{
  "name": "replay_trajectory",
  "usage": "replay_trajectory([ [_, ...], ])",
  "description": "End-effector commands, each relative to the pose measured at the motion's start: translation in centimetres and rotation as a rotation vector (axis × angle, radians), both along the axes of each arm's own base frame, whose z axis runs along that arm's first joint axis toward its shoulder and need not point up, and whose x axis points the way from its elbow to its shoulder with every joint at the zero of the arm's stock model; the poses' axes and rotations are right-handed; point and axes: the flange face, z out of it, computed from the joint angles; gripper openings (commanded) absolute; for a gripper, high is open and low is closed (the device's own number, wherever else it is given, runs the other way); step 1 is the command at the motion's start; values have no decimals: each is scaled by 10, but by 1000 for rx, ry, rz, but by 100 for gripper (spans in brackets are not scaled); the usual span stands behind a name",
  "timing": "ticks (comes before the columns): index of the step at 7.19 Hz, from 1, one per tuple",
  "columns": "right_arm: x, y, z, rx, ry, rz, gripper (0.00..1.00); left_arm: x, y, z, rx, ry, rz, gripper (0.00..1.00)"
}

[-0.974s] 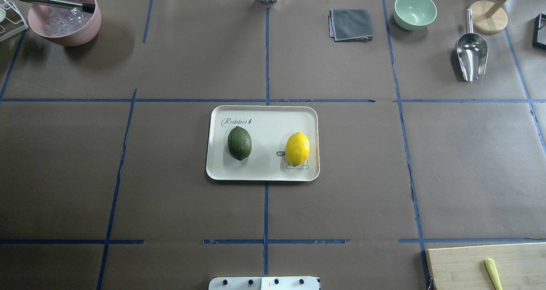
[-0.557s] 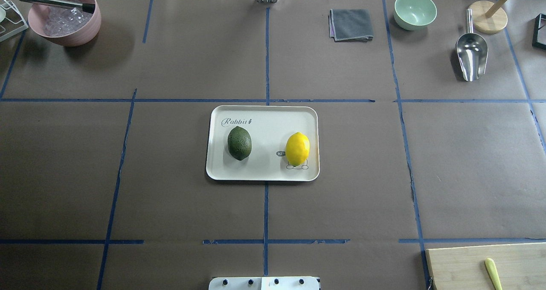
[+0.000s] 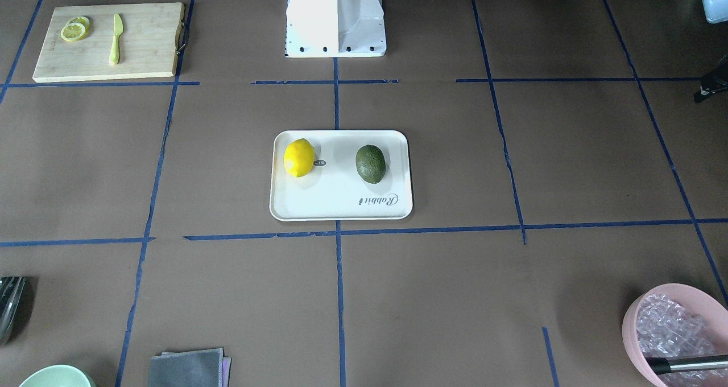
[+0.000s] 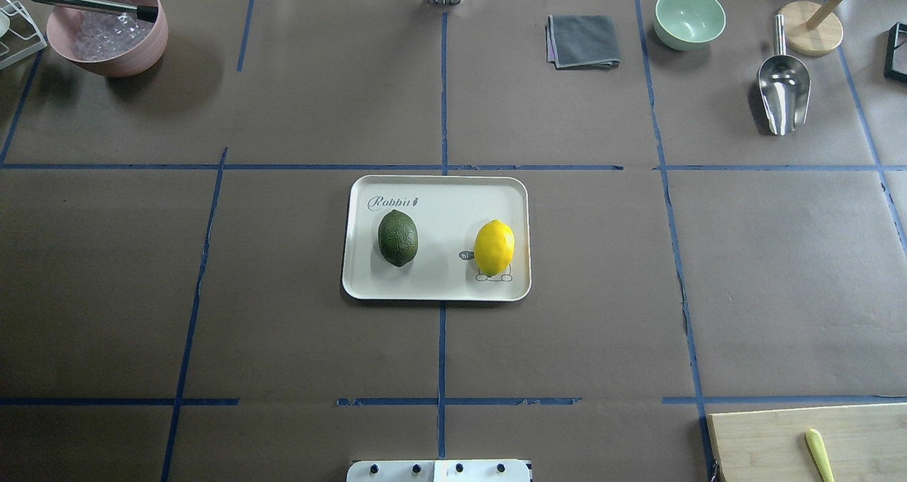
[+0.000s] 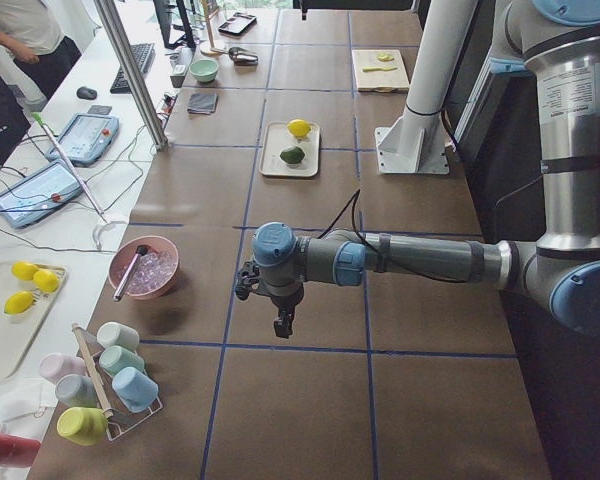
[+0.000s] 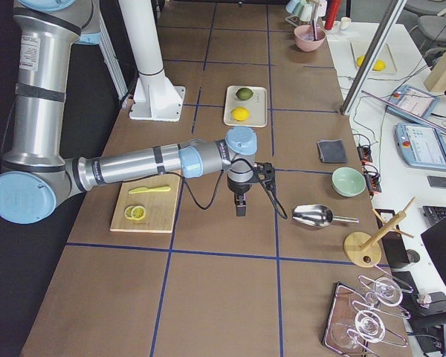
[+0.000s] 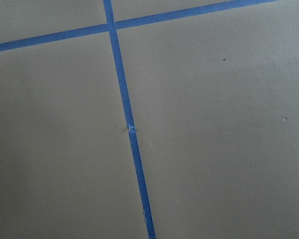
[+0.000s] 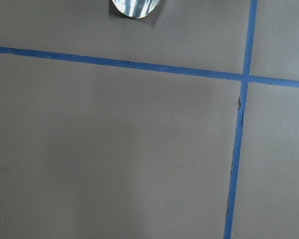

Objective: Place all lemons on tray

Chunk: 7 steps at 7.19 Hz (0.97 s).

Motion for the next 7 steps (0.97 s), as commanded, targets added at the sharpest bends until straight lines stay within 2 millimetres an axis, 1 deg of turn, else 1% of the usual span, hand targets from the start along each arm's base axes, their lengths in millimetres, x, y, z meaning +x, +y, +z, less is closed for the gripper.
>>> replay_trajectory([
  [1, 0, 0, -1, 2, -2, 0, 100, 0, 0, 0, 1, -1, 0, 100],
  [5, -2, 2, -1, -12, -29, -7, 100, 0, 0, -1, 3, 1, 1, 100],
  [7, -2, 2, -2, -7, -29, -7, 100, -1, 4, -1, 1, 1, 1, 100],
])
